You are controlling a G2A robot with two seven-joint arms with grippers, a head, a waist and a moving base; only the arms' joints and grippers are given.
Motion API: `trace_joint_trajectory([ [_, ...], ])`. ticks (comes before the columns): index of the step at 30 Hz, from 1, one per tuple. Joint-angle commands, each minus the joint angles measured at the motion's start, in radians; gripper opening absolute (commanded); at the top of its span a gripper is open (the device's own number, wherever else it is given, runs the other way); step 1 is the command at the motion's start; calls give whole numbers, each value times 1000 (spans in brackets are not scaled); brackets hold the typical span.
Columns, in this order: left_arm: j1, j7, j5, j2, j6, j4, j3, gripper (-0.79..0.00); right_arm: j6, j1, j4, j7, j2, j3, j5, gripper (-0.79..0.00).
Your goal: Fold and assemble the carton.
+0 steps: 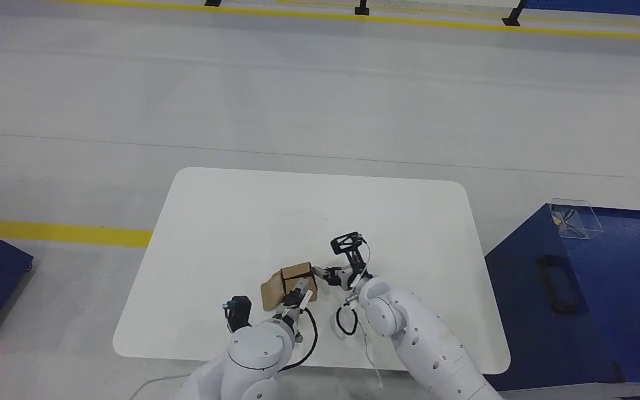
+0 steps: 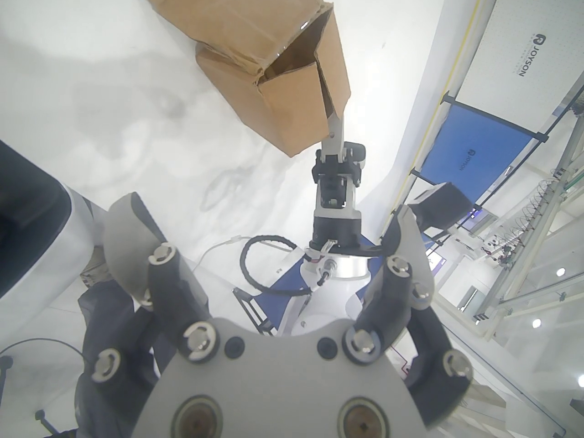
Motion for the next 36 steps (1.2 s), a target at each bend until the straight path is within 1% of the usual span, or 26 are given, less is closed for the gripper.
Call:
trace_joint_trajectory([
  [1,0,0,0,0,0,0,0,0,5,4,7,-11,0,11,-2,0],
  [4,2,-9,-2,0,-7,-2,-1,0,2,-14,-25,-47,3,36,6,0],
  [5,9,-35,-2,1,-36,0,-13,0,1,-22,-43,-61,5,42,-2,0],
  [7,28,-59,32,4,-103,5,-43,0,10,-42,-78,-92,7,50,-19,0],
  [8,44,-79,52,6,-153,4,-54,0,16,-52,-96,-107,7,52,-23,0],
  [11,100,-159,117,13,-287,23,-76,0,33,-80,-142,-160,4,71,12,0],
  [17,105,-167,122,14,-297,24,-79,0,33,-80,-142,-160,4,71,12,0],
  [19,105,-167,122,14,-297,24,-79,0,5,-86,-149,-156,4,62,3,0],
  [20,100,-152,180,15,-333,26,-86,0,-18,-84,-161,-169,6,51,-47,0],
  [21,111,-149,220,14,-371,30,-79,0,-5,-90,-163,-202,8,40,-119,0],
  [23,141,-209,207,11,-449,26,-77,0,47,-103,-170,-238,3,11,-198,0],
  [24,156,-220,244,12,-503,33,-81,0,50,-105,-170,-247,-1,-3,-208,0],
  [25,178,-228,280,13,-567,46,-82,0,58,-103,-165,-256,-4,-13,-220,0],
  [28,239,-264,373,13,-767,102,-85,0,139,-93,-132,-301,-18,-38,-277,0],
  [29,264,-265,407,11,-847,130,-80,0,150,-88,-119,-318,-24,-51,-283,0],
  [30,277,-265,409,8,-899,147,-79,0,155,-84,-108,-331,-29,-57,-286,0],
  [33,282,-225,432,-3,-985,204,-75,0,164,-75,-81,-363,-39,-76,-305,0],
  [34,275,-205,440,-10,-998,227,-66,0,164,-72,-71,-370,-43,-82,-310,0],
  [36,248,-182,447,-24,-990,269,-42,0,167,-66,-54,-380,-50,-91,-316,0],
])
